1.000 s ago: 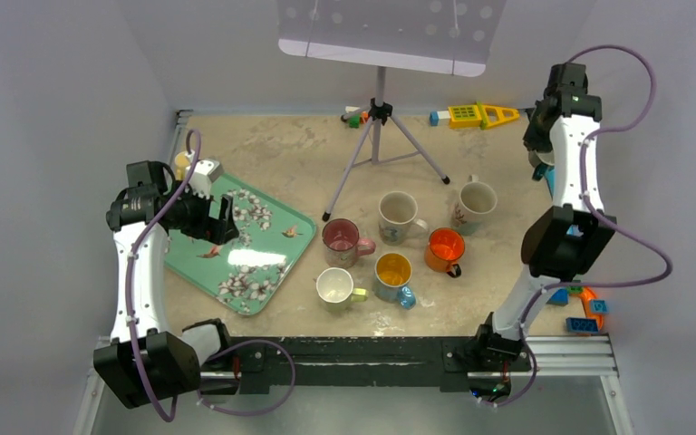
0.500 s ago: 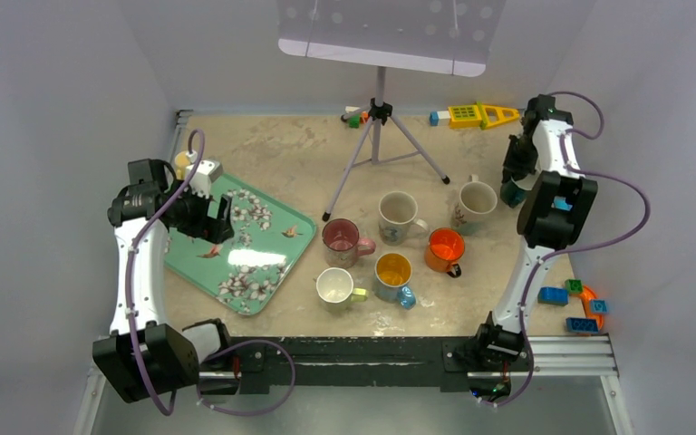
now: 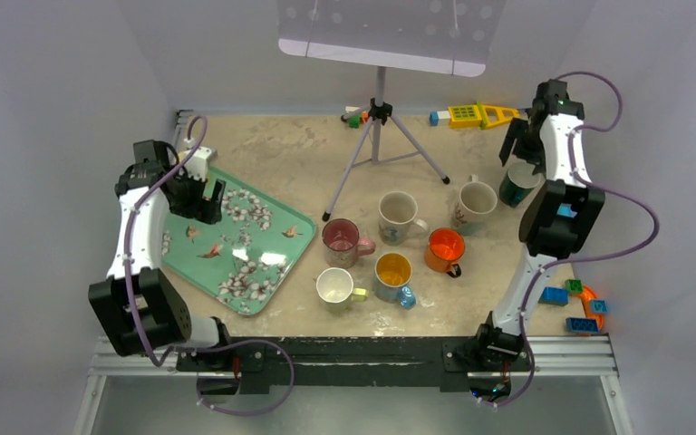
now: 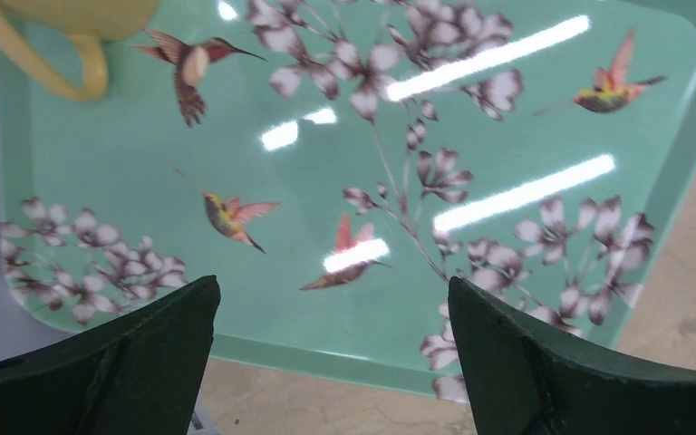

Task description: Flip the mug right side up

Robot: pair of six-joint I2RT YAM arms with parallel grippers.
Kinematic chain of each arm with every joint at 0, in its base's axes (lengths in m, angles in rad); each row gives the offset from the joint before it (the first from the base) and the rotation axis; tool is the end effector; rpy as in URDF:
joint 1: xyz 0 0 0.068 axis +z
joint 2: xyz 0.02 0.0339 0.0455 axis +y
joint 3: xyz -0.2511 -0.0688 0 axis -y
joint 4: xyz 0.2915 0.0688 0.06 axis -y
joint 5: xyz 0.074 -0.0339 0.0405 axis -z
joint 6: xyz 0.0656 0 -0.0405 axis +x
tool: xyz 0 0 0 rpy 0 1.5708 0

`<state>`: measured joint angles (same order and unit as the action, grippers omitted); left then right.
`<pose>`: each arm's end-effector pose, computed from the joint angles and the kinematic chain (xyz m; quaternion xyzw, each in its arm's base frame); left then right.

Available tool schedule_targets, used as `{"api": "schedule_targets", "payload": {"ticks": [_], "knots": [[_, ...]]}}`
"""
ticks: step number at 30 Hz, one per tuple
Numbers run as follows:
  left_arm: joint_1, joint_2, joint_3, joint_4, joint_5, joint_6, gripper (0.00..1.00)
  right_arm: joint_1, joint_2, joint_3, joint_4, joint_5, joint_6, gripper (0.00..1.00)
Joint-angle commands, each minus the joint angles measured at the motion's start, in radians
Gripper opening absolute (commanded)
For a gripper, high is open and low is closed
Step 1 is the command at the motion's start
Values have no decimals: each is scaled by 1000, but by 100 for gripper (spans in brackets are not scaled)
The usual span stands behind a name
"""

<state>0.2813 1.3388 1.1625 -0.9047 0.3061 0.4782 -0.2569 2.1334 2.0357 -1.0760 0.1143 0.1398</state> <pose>0.3168 0.0710 0.2453 0.1310 0.9505 -0.0485 0.2774 0.4853 -0.1352 0.2288 0.2039 0.9573 -0.0674 0.1933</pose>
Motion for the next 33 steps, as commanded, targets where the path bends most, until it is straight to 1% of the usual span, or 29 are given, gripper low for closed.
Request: {"api": "schedule_targets", "payload": {"ticks": [1,3,5,6,9,11,13,15,17,19,20,21,23,27,29,30,31,32,33], "knots": [[41,127,142,161,-102,-27,100,38,-245,-40,94,81,50,78],[69,233,244,155,-84,-37,96,70,-344,-117,160,106,64,78],[71,328,325,162,-102,-33,89,114,-440,-226,237,134,72,78],[71,366,363,165,-109,-35,88,145,-498,-276,292,141,72,78],[73,433,429,196,-157,-18,88,223,-596,-408,380,119,69,78],[78,437,429,231,-189,17,90,248,-643,-474,409,115,74,78],[93,453,439,251,-185,47,93,293,-680,-526,437,122,73,78],[111,517,503,205,-164,64,93,312,-711,-563,454,127,70,78],[128,581,559,124,-129,78,89,314,-749,-586,455,112,62,78],[134,617,557,120,-131,94,85,315,-791,-603,453,125,58,79],[136,621,536,143,-126,108,83,314,-811,-608,453,139,57,79],[136,624,509,170,-116,127,79,315,-832,-614,459,147,57,79],[136,638,483,184,-64,153,74,315,-871,-632,478,141,54,79],[134,677,504,168,49,165,66,315,-947,-670,502,114,47,79],[132,692,510,170,72,168,63,315,-974,-689,509,115,45,79],[131,700,513,170,77,173,60,314,-983,-697,511,111,44,79],[128,709,516,170,77,178,55,314,-992,-704,509,106,44,79],[128,718,521,168,78,180,44,314,-999,-708,502,99,43,79],[128,726,530,153,81,185,22,314,-1005,-710,495,90,44,79]]}}
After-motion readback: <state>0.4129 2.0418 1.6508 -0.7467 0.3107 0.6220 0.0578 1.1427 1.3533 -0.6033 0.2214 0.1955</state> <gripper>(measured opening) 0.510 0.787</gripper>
